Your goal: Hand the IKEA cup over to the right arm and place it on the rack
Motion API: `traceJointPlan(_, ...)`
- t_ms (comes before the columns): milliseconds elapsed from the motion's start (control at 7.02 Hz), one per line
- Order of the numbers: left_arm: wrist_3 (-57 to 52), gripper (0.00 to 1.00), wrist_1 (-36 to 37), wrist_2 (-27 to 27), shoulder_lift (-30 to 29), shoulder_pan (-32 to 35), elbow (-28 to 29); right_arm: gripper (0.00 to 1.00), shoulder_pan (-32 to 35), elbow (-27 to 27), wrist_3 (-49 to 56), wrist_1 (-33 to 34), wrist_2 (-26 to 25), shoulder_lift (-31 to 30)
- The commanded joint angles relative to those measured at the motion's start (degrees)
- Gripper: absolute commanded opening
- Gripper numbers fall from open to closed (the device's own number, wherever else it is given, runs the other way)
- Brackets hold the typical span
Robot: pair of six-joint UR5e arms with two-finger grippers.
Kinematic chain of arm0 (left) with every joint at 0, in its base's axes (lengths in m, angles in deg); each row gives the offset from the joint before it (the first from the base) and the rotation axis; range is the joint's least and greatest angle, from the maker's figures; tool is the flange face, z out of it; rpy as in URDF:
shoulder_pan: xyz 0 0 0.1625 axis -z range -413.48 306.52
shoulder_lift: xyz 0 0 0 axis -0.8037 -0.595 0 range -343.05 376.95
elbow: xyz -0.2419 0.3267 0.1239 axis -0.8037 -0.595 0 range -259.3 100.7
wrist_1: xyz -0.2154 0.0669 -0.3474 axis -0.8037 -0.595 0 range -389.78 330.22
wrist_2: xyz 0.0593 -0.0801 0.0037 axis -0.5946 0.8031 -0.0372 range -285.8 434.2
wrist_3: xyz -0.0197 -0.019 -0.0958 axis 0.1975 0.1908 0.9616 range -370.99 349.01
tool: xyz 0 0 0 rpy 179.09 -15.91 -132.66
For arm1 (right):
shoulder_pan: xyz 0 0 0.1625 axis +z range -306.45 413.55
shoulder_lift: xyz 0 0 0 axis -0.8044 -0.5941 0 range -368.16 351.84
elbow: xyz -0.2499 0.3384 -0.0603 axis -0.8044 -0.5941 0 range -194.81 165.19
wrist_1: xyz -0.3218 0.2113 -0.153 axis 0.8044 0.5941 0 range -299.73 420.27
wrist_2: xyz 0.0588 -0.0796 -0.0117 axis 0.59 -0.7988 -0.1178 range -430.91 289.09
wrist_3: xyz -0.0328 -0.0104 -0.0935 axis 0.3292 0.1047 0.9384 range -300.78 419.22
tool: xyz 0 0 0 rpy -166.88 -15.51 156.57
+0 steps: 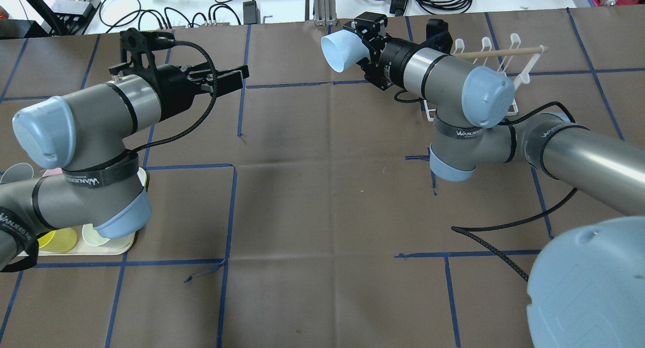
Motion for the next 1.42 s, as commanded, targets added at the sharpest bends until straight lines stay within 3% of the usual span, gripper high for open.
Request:
traceJointPlan(0, 0.4, 0.99, -26.4, -9.4, 2.3, -0.1, 10.9, 0.33, -0.8, 0.1, 14.6, 0.5, -3.9, -0.1)
traceJointPlan(285, 3.5, 0.99, -43.7, -15.7, 1.3, 2.2, 18.1, 0.33, -0.8, 0.1, 35.7, 0.7, -16.0, -0.8)
traceJointPlan(427, 3.7, 0.99, -50.2, -22.8, 0.9, 4.7, 20.4, 0.33, -1.7, -0.1, 41.7, 1.3, -20.5, -1.2)
traceJointPlan(569, 3.9, 0.99, -58.5, -27.8, 0.9, 6.6, 23.0, 0.32, -3.4, -0.6, 47.5, 1.5, -22.5, -2.0)
traceJointPlan(712, 4.0, 0.99, -65.7, -29.1, 1.0, 7.1, 25.8, 0.29, -4.8, -0.8, 53.7, 1.5, -25.1, -2.1)
traceJointPlan(997, 6.0, 0.99, -77.1, -31.2, 2.4, 8.1, 28.8, 0.28, -7.0, -2.1, 64.7, 7.9, -27.2, -1.1)
traceJointPlan(1281, 6.0, 0.99, -77.8, -31.3, 2.7, 8.3, 28.7, 0.29, -7.8, -4.8, 69.5, 15.0, -27.4, 3.5)
